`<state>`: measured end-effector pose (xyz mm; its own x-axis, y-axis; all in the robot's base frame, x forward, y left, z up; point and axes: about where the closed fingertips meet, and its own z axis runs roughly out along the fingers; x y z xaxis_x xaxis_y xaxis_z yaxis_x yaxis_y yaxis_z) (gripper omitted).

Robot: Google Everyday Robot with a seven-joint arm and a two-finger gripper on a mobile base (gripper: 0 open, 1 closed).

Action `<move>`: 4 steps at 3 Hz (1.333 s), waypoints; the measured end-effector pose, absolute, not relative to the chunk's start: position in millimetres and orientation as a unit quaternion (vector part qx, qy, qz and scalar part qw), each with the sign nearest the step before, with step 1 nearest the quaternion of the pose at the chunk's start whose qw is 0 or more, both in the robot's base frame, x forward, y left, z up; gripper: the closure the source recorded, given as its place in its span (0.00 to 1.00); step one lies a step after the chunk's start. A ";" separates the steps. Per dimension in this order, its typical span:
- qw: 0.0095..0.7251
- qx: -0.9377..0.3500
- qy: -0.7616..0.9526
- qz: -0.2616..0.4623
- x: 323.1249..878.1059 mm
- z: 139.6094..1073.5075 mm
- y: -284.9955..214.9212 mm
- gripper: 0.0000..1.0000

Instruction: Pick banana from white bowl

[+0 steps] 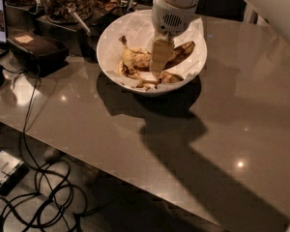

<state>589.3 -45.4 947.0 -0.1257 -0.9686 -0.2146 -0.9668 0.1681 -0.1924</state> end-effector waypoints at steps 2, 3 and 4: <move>0.171 -0.681 0.712 0.007 563.4 967.2 -17.8 1.00; 0.168 -0.691 0.703 0.016 557.6 963.1 -9.5 1.00; 0.171 -0.714 0.678 0.035 535.8 966.2 11.5 1.00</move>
Offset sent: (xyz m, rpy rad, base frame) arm -0.0204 0.0216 0.0154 0.0297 -0.0277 0.0820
